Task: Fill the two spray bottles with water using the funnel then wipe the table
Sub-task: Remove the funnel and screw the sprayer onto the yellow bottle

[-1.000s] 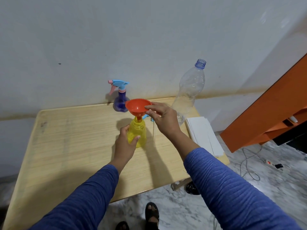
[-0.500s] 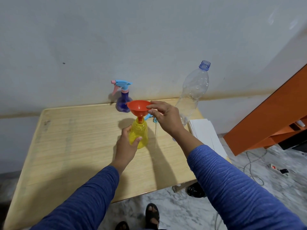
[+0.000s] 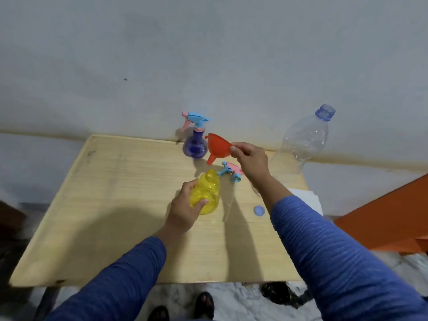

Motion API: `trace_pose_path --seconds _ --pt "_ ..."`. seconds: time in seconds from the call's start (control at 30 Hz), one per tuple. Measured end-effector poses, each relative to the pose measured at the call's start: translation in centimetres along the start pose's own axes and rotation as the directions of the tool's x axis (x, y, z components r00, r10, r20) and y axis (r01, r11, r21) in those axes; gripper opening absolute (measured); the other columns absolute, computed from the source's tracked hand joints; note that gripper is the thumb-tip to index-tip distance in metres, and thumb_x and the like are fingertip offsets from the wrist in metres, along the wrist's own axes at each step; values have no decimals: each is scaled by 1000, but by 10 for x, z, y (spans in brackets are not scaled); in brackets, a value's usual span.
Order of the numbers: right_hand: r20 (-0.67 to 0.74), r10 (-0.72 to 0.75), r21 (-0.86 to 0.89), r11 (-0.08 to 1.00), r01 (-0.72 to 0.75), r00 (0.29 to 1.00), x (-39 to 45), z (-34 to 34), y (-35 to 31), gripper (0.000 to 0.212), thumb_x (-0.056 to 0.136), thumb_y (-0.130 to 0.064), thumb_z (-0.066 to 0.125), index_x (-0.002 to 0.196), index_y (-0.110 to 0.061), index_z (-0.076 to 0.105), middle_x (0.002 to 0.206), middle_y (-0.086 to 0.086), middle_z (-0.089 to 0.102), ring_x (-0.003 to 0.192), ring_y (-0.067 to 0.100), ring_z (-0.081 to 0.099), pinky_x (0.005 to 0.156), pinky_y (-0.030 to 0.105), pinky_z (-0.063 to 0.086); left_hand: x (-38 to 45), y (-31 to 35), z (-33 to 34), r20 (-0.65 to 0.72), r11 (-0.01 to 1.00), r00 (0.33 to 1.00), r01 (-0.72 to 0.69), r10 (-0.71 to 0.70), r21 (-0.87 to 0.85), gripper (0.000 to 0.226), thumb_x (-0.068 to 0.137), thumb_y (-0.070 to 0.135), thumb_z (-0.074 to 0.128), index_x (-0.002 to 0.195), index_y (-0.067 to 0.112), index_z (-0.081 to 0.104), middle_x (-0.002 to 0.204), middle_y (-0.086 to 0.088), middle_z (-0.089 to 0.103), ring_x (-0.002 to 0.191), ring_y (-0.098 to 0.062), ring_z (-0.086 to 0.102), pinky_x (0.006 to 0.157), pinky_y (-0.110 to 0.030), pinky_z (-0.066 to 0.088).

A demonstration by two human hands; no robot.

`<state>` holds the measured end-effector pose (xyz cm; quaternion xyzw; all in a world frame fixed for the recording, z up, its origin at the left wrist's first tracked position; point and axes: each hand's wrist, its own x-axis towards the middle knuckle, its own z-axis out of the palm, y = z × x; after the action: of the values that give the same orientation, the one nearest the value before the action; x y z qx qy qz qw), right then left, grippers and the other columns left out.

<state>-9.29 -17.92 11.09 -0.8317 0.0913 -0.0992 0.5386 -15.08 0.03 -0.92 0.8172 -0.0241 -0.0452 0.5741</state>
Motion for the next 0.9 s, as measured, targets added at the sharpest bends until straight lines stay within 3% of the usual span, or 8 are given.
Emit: trace_pose_path --seconds 0.17,0.3,0.37,0.53,0.6,0.73,0.8,0.9 --pt "86 85 -73 994 -79 993 26 15 35 14 85 -13 66 95 -8 74 89 8 71 82 12 60 80 26 47 1 4 -1 -19 999 1000 -22 22 24 72 66 63 58 129 32 43 122 5 58 112 -12 56 95 -31 47" --pt "212 103 -172 983 -67 972 38 27 58 15 85 -10 66 98 -7 73 94 7 71 86 10 58 71 8 42 -2 10 -3 -29 998 998 -49 50 32 87 63 82 48 130 28 43 117 16 54 104 0 52 80 -3 39" --pt "253 88 -225 974 -30 963 41 30 64 16 84 -10 66 98 -7 73 99 8 72 89 11 59 72 8 39 -3 11 -3 -29 999 999 -38 38 19 79 65 76 55 128 30 43 116 19 53 105 2 52 82 1 38" --pt "342 84 -312 950 29 936 42 33 75 17 85 -13 65 99 -12 74 103 7 73 98 19 64 91 25 44 -4 15 -2 -29 999 999 21 -20 26 59 76 46 70 126 31 42 118 12 53 110 -3 52 83 2 37" --pt "352 77 -335 941 49 933 40 30 77 22 84 -14 66 105 -14 72 109 7 71 104 22 63 94 23 42 -4 15 -2 -30 999 999 20 -19 31 53 80 34 71 123 34 40 119 11 53 113 -6 52 86 0 38" --pt "81 66 -347 937 -34 994 25 22 86 33 87 -15 63 119 -12 63 116 14 57 101 26 60 78 13 33 -3 15 -1 -17 1000 1000 20 -20 21 53 81 32 70 121 39 38 123 13 50 116 -7 49 94 -14 42" --pt "-38 142 -351 925 -147 989 14 20 94 36 89 -18 60 125 -14 56 121 15 46 101 27 56 81 20 35 -3 14 -1 -17 999 999 29 -29 17 53 81 33 70 122 38 38 124 12 50 119 -9 49 97 -23 45" --pt "-56 250 -361 898 -253 967 7 22 106 37 90 -22 58 126 -17 54 125 15 42 103 30 55 89 30 41 -2 12 0 -19 1000 999 26 -26 11 54 80 33 70 123 37 38 127 9 51 123 -14 50 100 -33 46"
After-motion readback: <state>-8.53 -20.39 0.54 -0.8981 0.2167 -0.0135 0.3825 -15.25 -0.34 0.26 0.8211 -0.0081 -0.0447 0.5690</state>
